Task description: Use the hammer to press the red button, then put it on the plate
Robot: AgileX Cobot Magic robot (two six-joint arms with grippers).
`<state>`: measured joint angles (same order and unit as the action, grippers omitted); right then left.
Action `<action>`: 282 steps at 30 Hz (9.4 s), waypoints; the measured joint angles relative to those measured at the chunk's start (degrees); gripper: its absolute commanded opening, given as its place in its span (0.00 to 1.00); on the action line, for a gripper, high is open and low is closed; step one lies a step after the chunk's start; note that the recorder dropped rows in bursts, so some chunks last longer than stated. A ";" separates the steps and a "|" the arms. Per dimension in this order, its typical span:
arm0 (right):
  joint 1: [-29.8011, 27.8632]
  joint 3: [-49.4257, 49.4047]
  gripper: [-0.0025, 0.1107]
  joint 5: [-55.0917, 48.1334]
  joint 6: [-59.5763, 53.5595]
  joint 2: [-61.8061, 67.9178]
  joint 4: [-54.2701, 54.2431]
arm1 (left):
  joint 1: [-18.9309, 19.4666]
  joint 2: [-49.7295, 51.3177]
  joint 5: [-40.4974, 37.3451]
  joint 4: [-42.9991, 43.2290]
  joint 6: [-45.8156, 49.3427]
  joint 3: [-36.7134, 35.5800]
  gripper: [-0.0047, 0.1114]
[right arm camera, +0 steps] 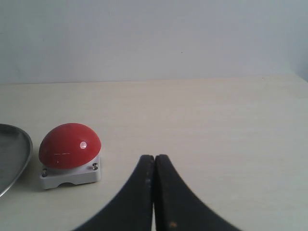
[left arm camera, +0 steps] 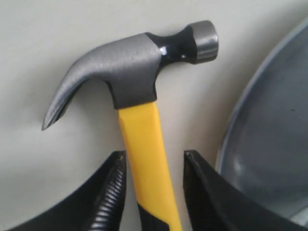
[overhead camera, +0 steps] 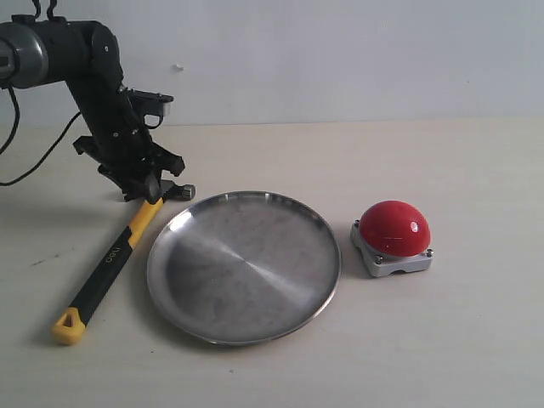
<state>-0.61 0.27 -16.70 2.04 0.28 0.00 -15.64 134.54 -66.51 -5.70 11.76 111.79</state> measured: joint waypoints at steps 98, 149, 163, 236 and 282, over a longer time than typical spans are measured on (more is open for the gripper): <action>0.00 0.00 0.02 0.00 0.00 0.00 0.00 | -12.28 -27.74 60.58 1.25 -10.29 -33.38 0.04; 0.00 0.00 0.02 0.00 0.00 0.00 0.00 | -33.71 -32.51 117.38 -50.26 28.53 -51.29 0.04; 0.00 0.00 0.02 0.00 0.00 0.00 0.00 | -33.71 -32.51 117.17 -50.45 32.54 -49.15 0.04; 15.71 56.79 0.69 85.05 33.09 114.71 67.53 | -33.60 -32.51 115.47 -55.05 34.87 -45.35 0.04; 16.07 63.16 0.02 86.79 39.15 123.69 61.05 | -36.66 -32.51 108.32 -45.96 19.90 -45.26 0.04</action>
<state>15.45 63.43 70.09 41.19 123.97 61.05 -52.29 102.03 41.80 -51.66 31.67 66.53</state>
